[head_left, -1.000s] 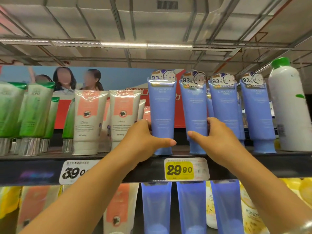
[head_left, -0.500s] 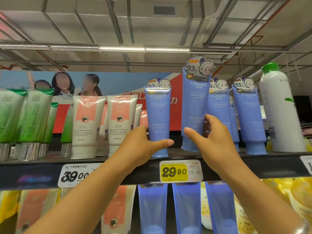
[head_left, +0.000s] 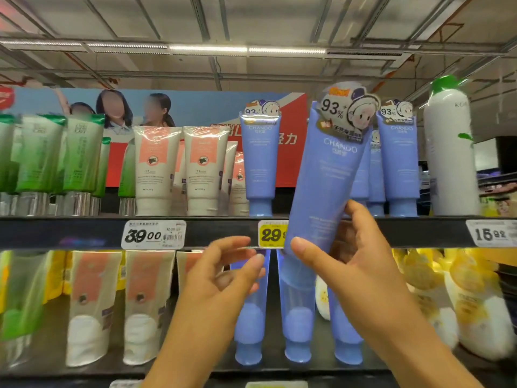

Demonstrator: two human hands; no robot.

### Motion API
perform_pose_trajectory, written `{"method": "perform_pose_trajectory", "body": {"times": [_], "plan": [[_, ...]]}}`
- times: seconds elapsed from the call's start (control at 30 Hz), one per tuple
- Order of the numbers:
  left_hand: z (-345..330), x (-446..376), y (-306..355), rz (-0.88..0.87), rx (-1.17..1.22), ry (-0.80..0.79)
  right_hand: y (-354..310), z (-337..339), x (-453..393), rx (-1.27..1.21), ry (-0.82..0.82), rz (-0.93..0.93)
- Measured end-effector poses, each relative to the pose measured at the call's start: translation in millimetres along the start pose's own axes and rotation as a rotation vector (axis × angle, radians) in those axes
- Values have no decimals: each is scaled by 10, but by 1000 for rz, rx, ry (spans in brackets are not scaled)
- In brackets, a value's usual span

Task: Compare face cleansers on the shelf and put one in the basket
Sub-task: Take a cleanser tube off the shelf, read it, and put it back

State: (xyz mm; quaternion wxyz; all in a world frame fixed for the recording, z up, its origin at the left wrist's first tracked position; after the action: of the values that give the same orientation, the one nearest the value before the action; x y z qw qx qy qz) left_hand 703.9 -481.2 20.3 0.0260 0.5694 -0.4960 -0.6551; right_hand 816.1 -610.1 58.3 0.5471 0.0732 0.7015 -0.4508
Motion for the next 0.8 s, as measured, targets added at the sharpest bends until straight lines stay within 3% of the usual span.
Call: {"method": "perform_pose_trajectory", "body": {"times": [0.3,0.53,0.8], "plan": [[-240,1103,-556,364,223,24,404,-46,1034,-255,-35,-324],[-438,2038,-754,651,477,37,471,129,1757,-281,2,-469],[-488,2776,-744,821,712,208,505,175,2400,-300,-5,-626]]}}
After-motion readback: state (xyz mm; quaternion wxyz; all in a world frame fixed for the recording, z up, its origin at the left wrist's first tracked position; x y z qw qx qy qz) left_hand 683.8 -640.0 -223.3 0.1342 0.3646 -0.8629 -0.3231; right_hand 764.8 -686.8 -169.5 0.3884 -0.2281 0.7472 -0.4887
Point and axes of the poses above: each hand's wrist, its own x-axis away from the middle knuckle, its own z-axis out of the back of the hand, y = z × x, the point moved 8 cm from there along -x, towards the middle knuckle
